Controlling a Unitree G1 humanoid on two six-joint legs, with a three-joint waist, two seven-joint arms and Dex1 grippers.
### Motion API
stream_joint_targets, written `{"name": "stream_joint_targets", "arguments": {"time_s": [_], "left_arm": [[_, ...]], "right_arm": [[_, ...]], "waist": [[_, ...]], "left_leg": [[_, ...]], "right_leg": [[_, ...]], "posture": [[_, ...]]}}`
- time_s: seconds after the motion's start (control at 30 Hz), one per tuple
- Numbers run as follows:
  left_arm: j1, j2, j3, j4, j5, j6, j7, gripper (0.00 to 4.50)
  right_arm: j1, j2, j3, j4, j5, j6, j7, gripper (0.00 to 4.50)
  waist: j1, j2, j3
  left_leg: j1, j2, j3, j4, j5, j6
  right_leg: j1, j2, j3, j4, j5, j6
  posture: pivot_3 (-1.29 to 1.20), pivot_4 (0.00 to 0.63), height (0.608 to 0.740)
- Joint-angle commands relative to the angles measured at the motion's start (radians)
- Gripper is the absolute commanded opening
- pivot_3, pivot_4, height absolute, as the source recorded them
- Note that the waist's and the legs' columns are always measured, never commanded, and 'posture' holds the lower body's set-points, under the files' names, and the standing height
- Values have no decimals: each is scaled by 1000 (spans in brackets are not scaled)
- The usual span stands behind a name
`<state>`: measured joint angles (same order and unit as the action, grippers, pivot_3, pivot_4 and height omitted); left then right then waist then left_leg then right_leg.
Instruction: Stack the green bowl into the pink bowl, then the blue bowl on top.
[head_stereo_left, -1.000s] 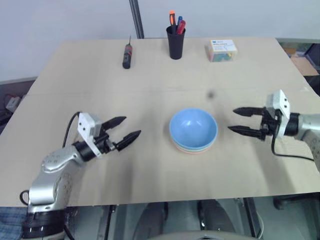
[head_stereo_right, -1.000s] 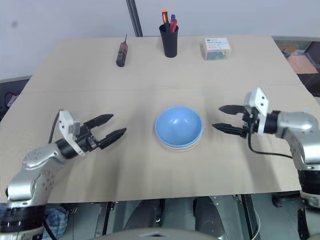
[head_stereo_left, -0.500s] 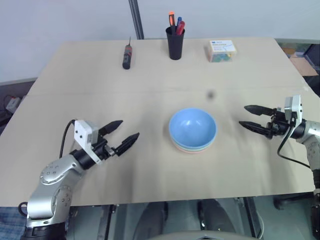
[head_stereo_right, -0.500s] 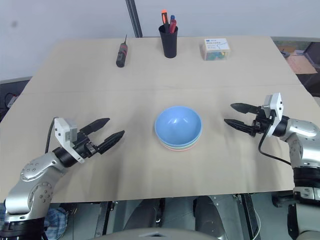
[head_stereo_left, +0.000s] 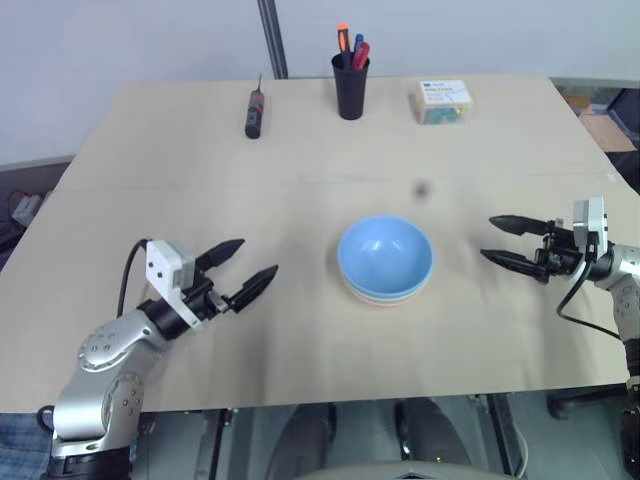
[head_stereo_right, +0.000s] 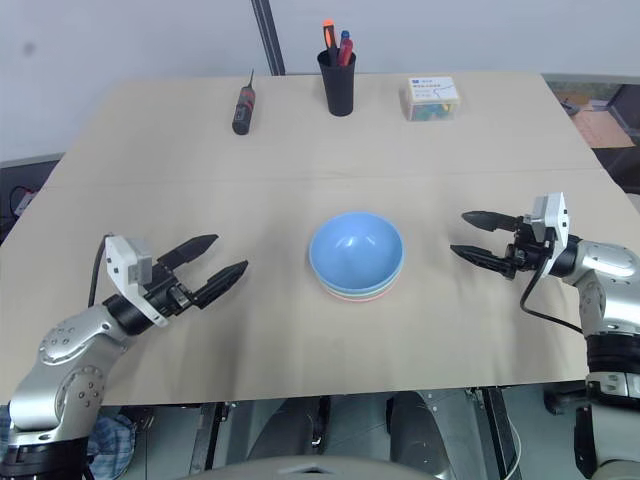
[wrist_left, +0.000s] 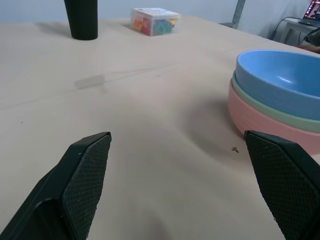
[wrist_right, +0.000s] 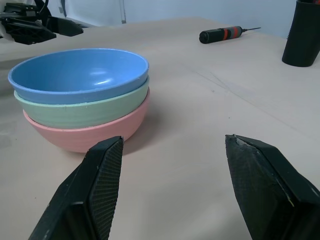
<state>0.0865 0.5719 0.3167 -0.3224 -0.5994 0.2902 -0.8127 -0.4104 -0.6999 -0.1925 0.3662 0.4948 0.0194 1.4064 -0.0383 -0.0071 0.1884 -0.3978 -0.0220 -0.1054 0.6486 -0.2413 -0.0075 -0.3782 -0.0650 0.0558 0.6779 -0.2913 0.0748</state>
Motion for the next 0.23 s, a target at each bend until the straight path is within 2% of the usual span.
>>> {"name": "stream_joint_targets", "arguments": {"time_s": [0.03, 0.23], "left_arm": [[-13, 11, 12, -12, -8, -21, -16, 4500], [-14, 22, 0, -17, -11, -19, -49, 4500]], "right_arm": [[-4, -9, -29, -27, 18, -11, -2, 3389], [1, -11, -29, -41, 18, -4, -13, 3389]], "waist": [[0, 0, 0], [0, 0, 0]], "left_leg": [[0, 0, 0, 0, 0, 0], [0, 0, 0, 0, 0, 0]], "right_leg": [[0, 0, 0, 0, 0, 0], [0, 0, 0, 0, 0, 0]], "posture": [[0, 150, 740], [0, 150, 740]]}}
